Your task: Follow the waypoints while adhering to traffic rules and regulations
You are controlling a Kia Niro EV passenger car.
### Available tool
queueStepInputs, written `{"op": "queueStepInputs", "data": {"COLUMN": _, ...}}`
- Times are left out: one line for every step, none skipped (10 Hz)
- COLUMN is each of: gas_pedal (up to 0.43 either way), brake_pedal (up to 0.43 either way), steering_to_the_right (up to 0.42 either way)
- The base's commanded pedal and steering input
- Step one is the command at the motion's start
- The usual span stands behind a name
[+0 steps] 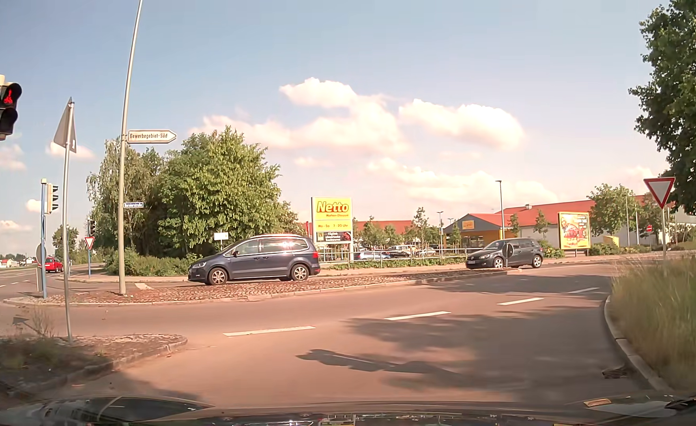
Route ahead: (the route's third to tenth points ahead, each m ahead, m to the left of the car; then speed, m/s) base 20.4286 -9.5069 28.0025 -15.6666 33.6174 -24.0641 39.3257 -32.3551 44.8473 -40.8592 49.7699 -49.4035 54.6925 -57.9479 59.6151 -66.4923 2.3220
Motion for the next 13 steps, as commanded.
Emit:
{"op": "queueStepInputs", "data": {"gas_pedal": 0.000, "brake_pedal": 0.085, "steering_to_the_right": 0.085}}
{"op": "queueStepInputs", "data": {"gas_pedal": 0.000, "brake_pedal": 0.030, "steering_to_the_right": 0.084}}
{"op": "queueStepInputs", "data": {"gas_pedal": 0.000, "brake_pedal": 0.018, "steering_to_the_right": 0.084}}
{"op": "queueStepInputs", "data": {"gas_pedal": 0.000, "brake_pedal": 0.012, "steering_to_the_right": 0.084}}
{"op": "queueStepInputs", "data": {"gas_pedal": 0.000, "brake_pedal": 0.018, "steering_to_the_right": 0.084}}
{"op": "queueStepInputs", "data": {"gas_pedal": 0.000, "brake_pedal": 0.018, "steering_to_the_right": 0.084}}
{"op": "queueStepInputs", "data": {"gas_pedal": 0.000, "brake_pedal": 0.018, "steering_to_the_right": 0.084}}
{"op": "queueStepInputs", "data": {"gas_pedal": 0.000, "brake_pedal": 0.018, "steering_to_the_right": 0.084}}
{"op": "queueStepInputs", "data": {"gas_pedal": 0.059, "brake_pedal": 0.018, "steering_to_the_right": 0.084}}
{"op": "queueStepInputs", "data": {"gas_pedal": 0.110, "brake_pedal": 0.018, "steering_to_the_right": 0.084}}
{"op": "queueStepInputs", "data": {"gas_pedal": 0.177, "brake_pedal": 0.018, "steering_to_the_right": 0.084}}
{"op": "queueStepInputs", "data": {"gas_pedal": 0.209, "brake_pedal": 0.018, "steering_to_the_right": 0.085}}
{"op": "queueStepInputs", "data": {"gas_pedal": 0.220, "brake_pedal": 0.018, "steering_to_the_right": 0.087}}
